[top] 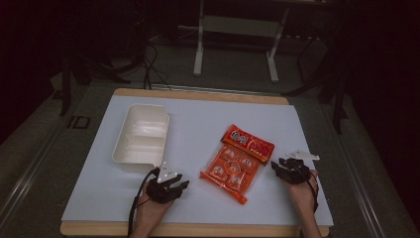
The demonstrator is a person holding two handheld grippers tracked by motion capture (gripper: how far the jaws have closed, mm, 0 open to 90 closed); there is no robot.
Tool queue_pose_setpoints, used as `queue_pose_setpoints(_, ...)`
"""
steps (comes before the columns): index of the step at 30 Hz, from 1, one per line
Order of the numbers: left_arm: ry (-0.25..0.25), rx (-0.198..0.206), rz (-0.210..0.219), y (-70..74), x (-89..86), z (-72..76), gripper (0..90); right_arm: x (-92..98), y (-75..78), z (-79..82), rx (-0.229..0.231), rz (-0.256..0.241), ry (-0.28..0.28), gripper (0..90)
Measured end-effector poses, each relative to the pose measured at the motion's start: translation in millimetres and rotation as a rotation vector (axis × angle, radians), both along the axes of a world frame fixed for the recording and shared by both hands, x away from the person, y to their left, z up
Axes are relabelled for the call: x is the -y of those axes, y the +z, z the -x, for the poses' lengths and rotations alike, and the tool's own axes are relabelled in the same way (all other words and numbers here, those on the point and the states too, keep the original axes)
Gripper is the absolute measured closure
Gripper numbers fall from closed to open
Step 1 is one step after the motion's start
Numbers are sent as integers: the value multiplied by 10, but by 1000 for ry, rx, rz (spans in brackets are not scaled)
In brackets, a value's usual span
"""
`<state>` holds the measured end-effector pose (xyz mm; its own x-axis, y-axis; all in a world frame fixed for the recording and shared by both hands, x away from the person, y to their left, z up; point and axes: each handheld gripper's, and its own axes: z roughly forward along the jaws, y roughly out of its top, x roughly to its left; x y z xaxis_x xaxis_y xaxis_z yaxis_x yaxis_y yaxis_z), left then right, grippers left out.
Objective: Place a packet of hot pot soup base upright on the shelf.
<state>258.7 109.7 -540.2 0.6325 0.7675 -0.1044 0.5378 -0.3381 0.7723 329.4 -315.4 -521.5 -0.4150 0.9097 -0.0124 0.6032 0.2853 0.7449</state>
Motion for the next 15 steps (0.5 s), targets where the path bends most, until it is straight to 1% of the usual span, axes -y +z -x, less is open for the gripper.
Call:
queue_pose_setpoints(5,3,-1,8,-3,-10,-7,597,-27,-15,-8,-2,9,16,584)
queue_pose_setpoints(7,6,-7,25,-12,-20,-1,588,-42,-22,-5,-6,14,30,570)
queue_pose_setpoints(10,4,-2,14,-16,-7,5,586,-58,-21,-4,-4,18,38,553)
queue_pose_setpoints(15,3,-5,6,-19,-1,-2,576,-63,-25,-24,-13,13,33,538)
